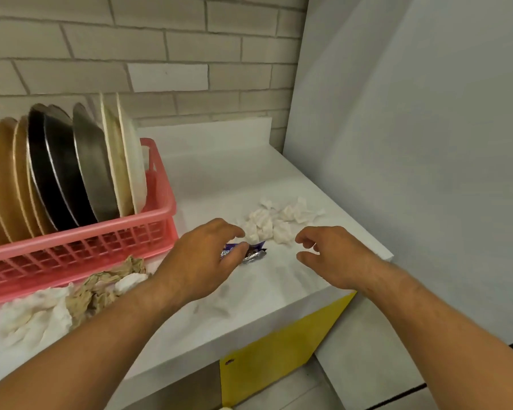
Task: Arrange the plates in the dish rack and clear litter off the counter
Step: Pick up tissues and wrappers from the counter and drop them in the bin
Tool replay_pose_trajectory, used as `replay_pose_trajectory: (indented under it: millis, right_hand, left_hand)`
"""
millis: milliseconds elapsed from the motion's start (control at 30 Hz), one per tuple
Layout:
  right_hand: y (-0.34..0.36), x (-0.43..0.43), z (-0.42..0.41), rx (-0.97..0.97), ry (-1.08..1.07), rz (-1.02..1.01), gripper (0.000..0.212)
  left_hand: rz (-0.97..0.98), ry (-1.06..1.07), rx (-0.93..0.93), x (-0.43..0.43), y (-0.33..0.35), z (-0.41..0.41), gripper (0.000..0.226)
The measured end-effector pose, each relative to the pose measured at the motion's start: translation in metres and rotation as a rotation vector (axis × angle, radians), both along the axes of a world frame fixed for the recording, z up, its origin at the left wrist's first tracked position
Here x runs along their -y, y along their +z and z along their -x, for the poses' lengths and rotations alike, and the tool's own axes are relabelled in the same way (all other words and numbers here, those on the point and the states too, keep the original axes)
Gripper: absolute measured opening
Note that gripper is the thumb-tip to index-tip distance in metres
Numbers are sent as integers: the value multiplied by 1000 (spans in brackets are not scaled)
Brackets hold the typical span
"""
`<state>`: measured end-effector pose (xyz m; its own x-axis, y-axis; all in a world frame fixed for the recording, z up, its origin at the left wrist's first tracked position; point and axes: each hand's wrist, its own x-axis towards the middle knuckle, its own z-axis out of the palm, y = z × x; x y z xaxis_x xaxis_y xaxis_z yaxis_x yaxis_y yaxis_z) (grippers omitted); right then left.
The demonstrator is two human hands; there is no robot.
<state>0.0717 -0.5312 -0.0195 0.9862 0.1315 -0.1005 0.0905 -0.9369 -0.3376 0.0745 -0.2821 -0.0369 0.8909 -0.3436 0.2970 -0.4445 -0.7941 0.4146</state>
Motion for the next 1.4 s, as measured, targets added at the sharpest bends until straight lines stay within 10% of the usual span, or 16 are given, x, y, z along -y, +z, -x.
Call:
replay_pose_trajectory:
  millis: [433,767,1167,1400]
  right_hand:
    - [-51,44,-124,79,7,107,38]
    - [-34,80,-148,289,-72,-276,20]
    - [-29,83,-147,193,-140,-399,12]
    - [-32,81,-154,132,-188,-363,14]
  left_hand:
    - [38,147,-17,70,-18,-102,30]
    - [3,118,-23,96,-18,-135,30]
    - [-566,-45,-320,159,-30,-180,45]
    - [-193,-60,-251,139,-18,-189,36]
